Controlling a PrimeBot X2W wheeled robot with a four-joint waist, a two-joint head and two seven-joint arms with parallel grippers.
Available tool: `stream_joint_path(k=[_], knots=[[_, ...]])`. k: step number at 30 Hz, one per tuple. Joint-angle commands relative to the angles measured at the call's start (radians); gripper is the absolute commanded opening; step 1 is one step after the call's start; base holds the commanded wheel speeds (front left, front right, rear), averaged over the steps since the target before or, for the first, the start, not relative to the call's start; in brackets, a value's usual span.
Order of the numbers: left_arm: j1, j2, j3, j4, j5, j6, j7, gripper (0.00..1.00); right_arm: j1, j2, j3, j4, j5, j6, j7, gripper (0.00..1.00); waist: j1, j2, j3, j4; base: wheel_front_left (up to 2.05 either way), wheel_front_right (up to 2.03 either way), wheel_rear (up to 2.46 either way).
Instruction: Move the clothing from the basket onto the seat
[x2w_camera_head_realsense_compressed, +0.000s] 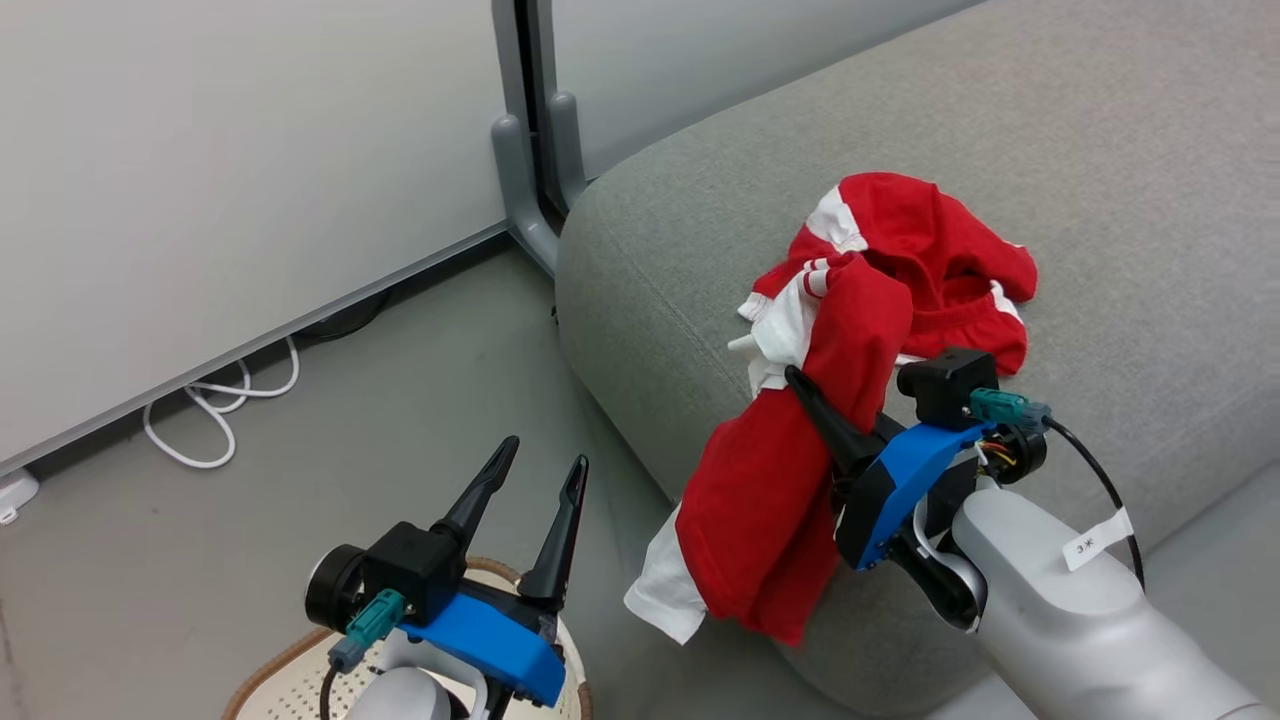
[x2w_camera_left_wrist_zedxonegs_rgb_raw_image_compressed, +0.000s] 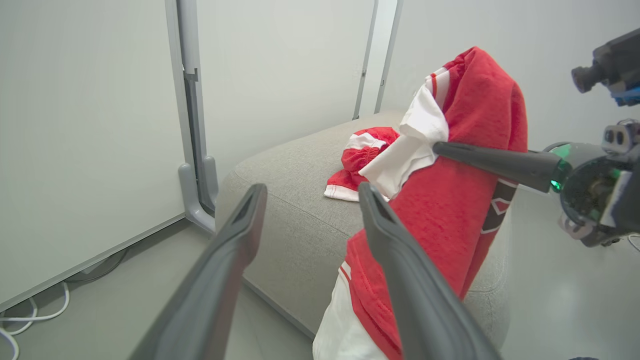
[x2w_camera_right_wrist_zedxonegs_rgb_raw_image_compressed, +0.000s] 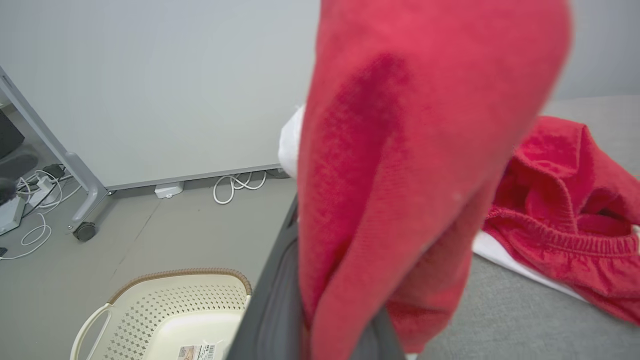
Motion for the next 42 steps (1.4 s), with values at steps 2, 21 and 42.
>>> stream_joint_path(k=[2,21,42], knots=[[-0.018,0.004,0.002,-0.003,0.004,-0.008,-0.003,1.0,0.014,-0.003,-0.012,-0.008,-0.01,0.0,-0.003,0.0,0.0,-0.0001,0.006,-0.025,0.0,0.0,0.0],[-0.026,0.015,-0.018,-0.004,0.005,-0.008,-0.003,1.0,0.031,-0.004,-0.063,-0.025,-0.032,0.0,-0.003,0.0,0.0,-0.0001,0.026,-0.054,0.0,0.0,0.0],[-0.142,0.085,-0.022,-0.058,0.047,-0.008,-0.003,1.0,-0.374,-0.14,-0.364,0.001,-0.052,0.0,0.069,0.0,0.0,-0.0001,0.252,-0.003,0.0,0.0,0.0]])
